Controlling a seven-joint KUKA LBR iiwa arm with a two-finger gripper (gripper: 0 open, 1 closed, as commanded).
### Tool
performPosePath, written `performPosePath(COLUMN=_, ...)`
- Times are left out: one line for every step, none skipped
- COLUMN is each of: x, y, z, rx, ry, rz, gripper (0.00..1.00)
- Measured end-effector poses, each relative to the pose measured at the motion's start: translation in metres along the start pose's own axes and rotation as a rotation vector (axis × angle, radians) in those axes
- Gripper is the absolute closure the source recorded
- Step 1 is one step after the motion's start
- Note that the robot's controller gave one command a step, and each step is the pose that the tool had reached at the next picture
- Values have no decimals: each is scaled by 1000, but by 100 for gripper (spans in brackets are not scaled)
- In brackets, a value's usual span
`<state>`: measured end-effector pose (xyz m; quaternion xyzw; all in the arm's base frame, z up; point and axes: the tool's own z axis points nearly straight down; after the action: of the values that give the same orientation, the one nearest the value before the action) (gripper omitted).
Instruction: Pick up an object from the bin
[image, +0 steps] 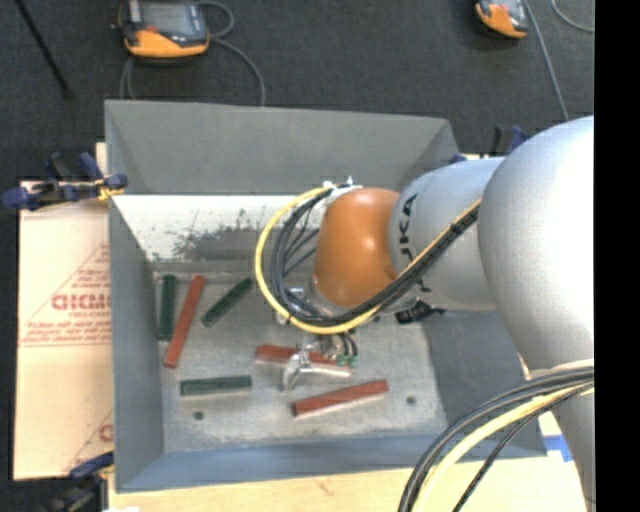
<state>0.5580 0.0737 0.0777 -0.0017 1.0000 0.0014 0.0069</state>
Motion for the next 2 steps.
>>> performPosePath(x=1, y=1, z=-3, rx=0, ry=11, rz=0, gripper=100)
performPosePath(x=1, y=1, z=-3, rx=0, ry=11, rz=0, gripper=100)
